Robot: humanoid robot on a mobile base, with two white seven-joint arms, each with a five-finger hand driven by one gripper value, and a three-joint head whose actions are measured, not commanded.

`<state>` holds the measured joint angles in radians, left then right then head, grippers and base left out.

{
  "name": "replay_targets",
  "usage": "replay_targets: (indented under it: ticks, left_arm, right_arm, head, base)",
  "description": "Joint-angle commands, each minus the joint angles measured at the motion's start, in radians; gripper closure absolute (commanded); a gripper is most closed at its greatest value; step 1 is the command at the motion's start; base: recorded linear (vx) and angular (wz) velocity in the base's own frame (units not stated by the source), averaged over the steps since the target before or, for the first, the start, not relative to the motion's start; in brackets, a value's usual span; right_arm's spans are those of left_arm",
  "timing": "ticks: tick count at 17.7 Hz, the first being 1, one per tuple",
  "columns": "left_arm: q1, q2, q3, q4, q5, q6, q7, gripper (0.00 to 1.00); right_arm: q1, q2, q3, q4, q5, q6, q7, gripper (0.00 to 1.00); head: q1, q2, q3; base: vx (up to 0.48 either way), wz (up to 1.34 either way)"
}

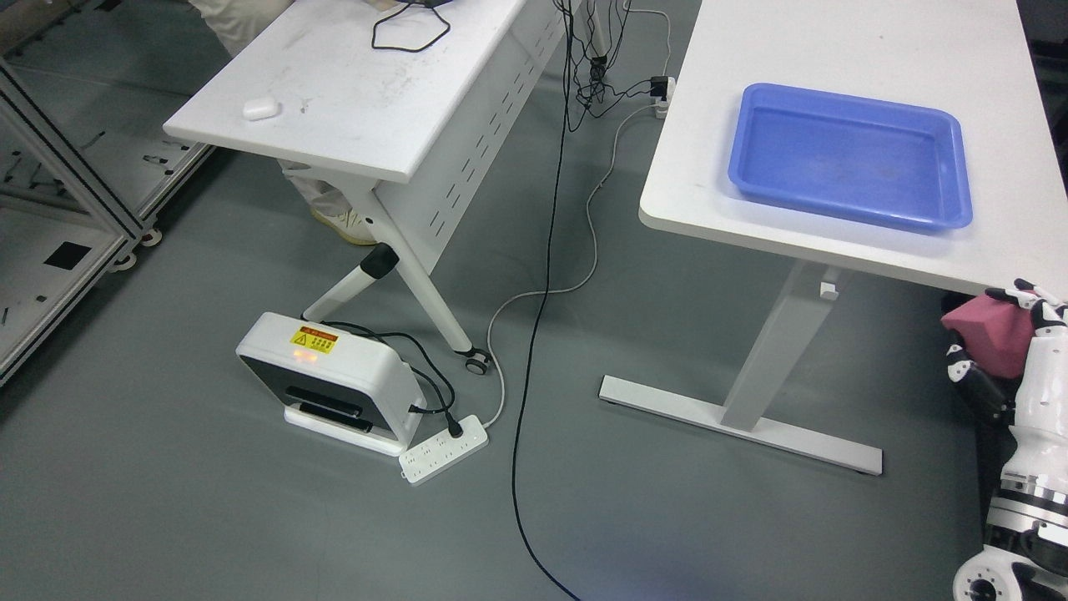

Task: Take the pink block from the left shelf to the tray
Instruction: 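Move the held pink block over the blue tray on the desk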

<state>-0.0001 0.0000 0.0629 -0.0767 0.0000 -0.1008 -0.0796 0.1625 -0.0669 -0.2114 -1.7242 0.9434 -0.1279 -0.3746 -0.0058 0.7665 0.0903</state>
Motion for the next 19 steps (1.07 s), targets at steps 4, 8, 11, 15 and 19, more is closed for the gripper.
replay_targets:
  ticks: [4,8,11,15,19]
  left_arm:
    - [0.009,0.017,0.000,0.000,-0.002,0.001,0.000,0.00]
    - [0.009,0.017,0.000,0.000,-0.002,0.000,0.000,0.00]
    - [0.009,0.017,0.000,0.000,-0.002,0.000,0.000,0.00]
    - [0.009,0.017,0.000,0.000,-0.002,0.000,0.000,0.00]
    - [0.009,0.017,0.000,0.000,-0.002,0.000,0.000,0.00]
  right_arm:
    - [-0.001,0.001,0.001,0.000,0.000,0.001,0.000,0.98]
    - [-0.001,0.002,0.001,0.000,0.000,0.001,0.000,0.98]
    - [-0.001,0.001,0.001,0.000,0.000,0.001,0.000,0.97]
    - [-0.001,-0.002,0.006,0.000,0.000,-0.016,0.009,0.97]
    - [0.011,-0.016,0.055,0.003,0.002,-0.035,0.066,0.94]
  head:
    - [0.0000,0.000,0.000]
    - [0.0000,0.000,0.000]
    - [0.0000,0.000,0.000]
    - [0.0000,0.000,0.000]
    - [0.0000,0.000,0.000]
  base:
    - [0.354,-0.08]
    - [0.334,-0.04]
    - [0.318,-0.06]
    - [0.292,-0.08]
    - [0.251,-0.04]
